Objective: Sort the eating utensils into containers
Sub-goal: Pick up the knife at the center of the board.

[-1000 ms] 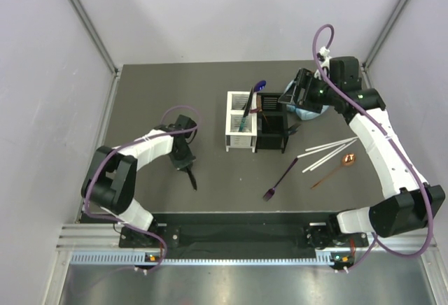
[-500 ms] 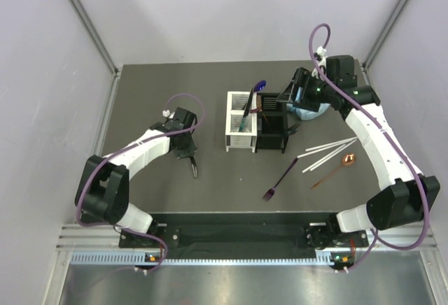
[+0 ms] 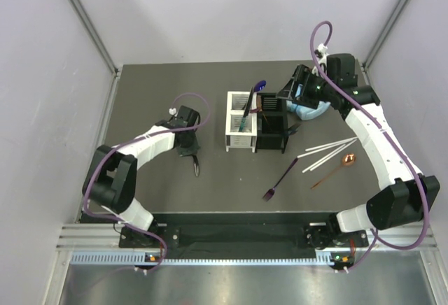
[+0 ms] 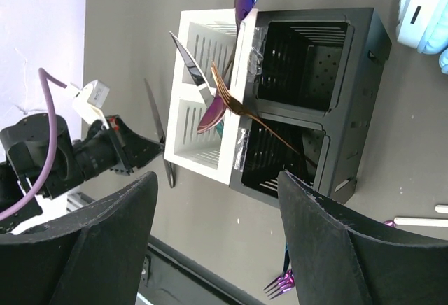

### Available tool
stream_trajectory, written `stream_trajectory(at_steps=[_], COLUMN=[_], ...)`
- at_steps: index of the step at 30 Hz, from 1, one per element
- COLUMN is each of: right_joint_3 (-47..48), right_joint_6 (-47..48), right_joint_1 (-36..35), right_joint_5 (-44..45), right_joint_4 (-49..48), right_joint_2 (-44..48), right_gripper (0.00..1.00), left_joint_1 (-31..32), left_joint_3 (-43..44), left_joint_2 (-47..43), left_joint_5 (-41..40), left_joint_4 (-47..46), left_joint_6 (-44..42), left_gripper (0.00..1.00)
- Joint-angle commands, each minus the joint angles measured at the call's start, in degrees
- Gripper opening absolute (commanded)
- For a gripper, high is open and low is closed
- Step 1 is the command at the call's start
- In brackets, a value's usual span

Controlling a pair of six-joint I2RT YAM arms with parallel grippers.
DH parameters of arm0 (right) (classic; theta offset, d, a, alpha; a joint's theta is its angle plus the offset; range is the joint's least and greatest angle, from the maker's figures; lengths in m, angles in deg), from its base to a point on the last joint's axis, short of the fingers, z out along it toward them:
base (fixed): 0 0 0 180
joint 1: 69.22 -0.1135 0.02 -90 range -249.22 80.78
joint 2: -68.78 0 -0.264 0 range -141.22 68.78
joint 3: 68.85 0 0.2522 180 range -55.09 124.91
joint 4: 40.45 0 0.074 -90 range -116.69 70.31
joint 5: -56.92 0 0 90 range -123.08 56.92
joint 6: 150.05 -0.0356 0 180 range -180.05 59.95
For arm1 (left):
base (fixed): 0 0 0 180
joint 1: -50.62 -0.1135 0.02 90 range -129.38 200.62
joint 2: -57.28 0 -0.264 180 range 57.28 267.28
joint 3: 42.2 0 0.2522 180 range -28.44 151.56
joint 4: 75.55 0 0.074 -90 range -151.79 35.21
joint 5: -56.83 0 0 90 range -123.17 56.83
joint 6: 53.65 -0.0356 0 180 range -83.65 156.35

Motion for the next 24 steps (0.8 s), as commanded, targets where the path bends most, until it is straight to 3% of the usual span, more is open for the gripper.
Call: stream_trajectory(at_steps=[1, 17, 24], right_joint_3=[0.6, -1.3, -0.9], right_joint_6=[0.3, 1.7, 1.5], right_joint_1=[0.6, 0.6, 0.6], right_joint_5=[-0.8, -1.0, -1.0], right_joint_4=[-2.4, -2.5, -2.9], right_joint_2=[1.2, 0.4, -0.8], right_gripper=[0.7, 0.7, 0.7], left_joint_1=[0.0, 0.0, 0.9], left_joint_3=[2.7, 12.9, 23.6], left_joint_2=[-1.7, -5.8, -5.3], left_joint_5=[1.1, -1.3, 1.0], left_joint_4=[-2.8, -5.2, -4.6], left_joint_6=[-1.4, -4.4, -5.9], left_gripper=[0.0, 0.0, 0.0])
